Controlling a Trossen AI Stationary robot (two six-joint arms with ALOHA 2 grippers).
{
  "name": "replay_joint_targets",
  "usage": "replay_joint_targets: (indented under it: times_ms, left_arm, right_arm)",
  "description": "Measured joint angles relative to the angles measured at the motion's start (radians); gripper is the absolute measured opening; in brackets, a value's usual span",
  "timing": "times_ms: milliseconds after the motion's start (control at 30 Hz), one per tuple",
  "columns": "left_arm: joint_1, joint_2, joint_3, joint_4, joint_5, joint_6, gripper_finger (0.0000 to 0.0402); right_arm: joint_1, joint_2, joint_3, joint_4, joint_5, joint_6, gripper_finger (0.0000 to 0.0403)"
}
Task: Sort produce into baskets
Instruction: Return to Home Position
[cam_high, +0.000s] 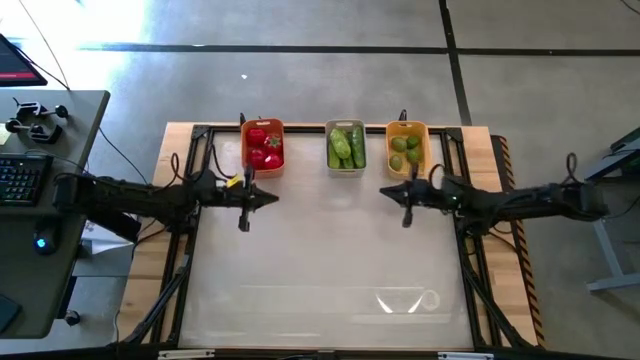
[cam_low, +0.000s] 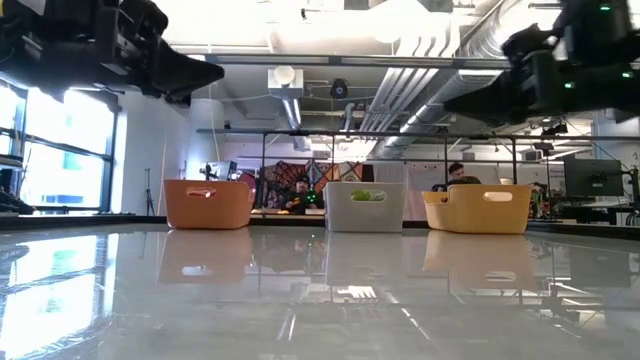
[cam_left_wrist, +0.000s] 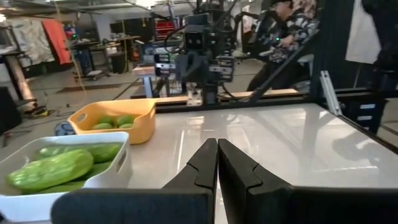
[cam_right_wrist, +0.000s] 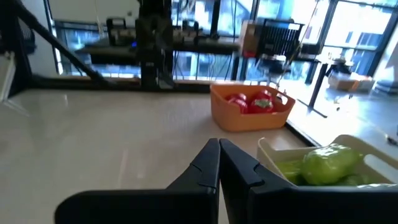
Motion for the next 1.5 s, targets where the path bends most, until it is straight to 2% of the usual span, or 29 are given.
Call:
replay_joint_targets:
  times_ms: [200,533,767,867,967,1100,1267,1500]
  left_arm:
    - [-0.040,0.000,0.000,0.024,-0.007,0.000,0.0000]
    - [-0.097,0.011,-0.003,0.035,-0.015,0.001,0.0000]
    - [-0.105,0.018,-0.126,0.316,-0.057,0.015,0.0000]
    - [-0.105,0.004,-0.162,0.335,-0.074,0.001,0.0000]
    - [-0.105,-0.030,-0.164,0.282,-0.101,0.000,0.0000]
    - [-0.105,-0.108,-0.164,0.197,-0.133,0.019,0.0000]
    - [-0.105,-0.261,-0.164,0.014,-0.160,0.025,0.0000]
    - [-0.105,-0.524,-0.164,-0.241,-0.232,0.004,0.0000]
  right_arm:
    - [0.000,-0.228,-0.106,-0.006,0.000,-0.001,0.0000]
    - [0.000,-0.541,-0.109,-0.344,0.002,0.003,0.0000]
    - [0.000,-0.670,-0.109,-0.442,0.002,0.007,0.0000]
    - [0.000,-0.705,-0.110,-0.475,0.028,0.003,0.0000]
    - [0.000,-0.739,-0.110,-0.532,0.071,0.006,0.0000]
    - [0.000,-0.787,-0.110,-0.599,0.074,0.021,0.0000]
    - [0.000,-0.837,-0.110,-0.623,0.087,0.004,0.0000]
    - [0.000,-0.836,-0.110,-0.624,0.090,-0.001,0.0000]
